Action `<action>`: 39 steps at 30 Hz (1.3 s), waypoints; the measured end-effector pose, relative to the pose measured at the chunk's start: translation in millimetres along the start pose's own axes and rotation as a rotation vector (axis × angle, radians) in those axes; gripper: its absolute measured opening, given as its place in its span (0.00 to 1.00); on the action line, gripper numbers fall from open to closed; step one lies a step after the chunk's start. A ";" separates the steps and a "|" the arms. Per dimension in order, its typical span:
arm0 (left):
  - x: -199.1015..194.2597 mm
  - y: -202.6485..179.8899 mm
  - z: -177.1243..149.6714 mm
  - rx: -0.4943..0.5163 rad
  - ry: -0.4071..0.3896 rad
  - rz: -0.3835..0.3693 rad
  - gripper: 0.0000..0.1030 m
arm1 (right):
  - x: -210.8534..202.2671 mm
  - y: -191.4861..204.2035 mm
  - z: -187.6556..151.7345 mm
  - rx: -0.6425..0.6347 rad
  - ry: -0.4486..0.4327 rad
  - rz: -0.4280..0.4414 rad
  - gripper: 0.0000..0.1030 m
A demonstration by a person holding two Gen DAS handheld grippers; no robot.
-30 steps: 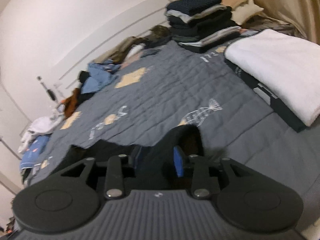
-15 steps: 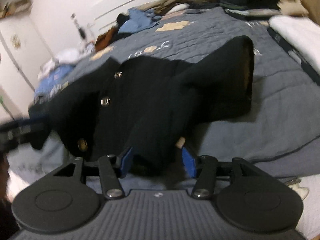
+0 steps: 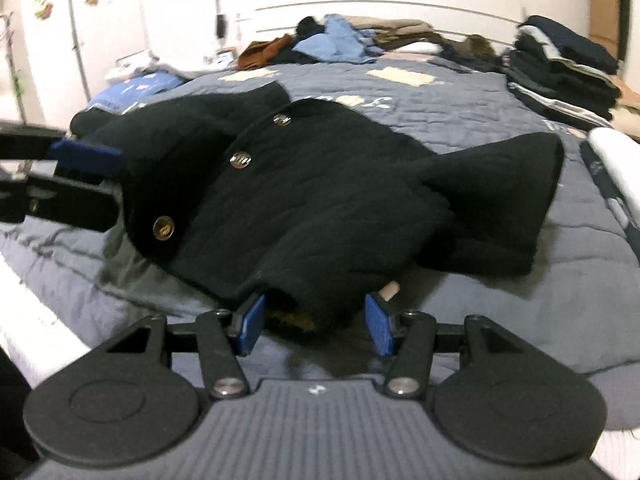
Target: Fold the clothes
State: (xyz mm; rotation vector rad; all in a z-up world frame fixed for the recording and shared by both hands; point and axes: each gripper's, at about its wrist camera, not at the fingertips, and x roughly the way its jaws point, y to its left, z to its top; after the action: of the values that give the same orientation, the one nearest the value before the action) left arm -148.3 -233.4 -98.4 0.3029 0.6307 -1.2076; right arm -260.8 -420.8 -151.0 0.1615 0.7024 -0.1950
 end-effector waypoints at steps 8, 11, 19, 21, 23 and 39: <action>-1.0 -0.5 -2.2 0.000 0.007 0.006 0.78 | 13.8 -12.1 1.3 0.118 0.006 -0.018 0.22; -1.2 -0.5 -2.3 -0.002 0.007 0.009 0.78 | 11.9 -18.9 1.9 0.166 -0.022 -0.033 0.10; -4.0 0.6 -3.4 0.001 0.003 -0.016 0.78 | -34.8 -40.1 9.5 0.302 -0.235 -0.096 0.07; -5.0 -0.3 -3.9 0.006 0.002 -0.024 0.78 | -47.7 -49.9 10.7 0.341 -0.277 -0.133 0.06; -6.9 0.7 -3.3 0.006 -0.007 -0.026 0.78 | -55.3 -59.2 11.7 0.357 -0.283 -0.167 0.06; -10.5 18.0 -16.9 0.025 0.047 0.065 0.82 | -31.3 -52.8 5.3 0.239 -0.001 -0.165 0.10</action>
State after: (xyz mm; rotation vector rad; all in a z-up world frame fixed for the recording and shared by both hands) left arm -138.6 -210.0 -107.4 0.3709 0.6421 -1.1499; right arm -293.1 -469.3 -130.8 0.3323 0.6908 -0.4376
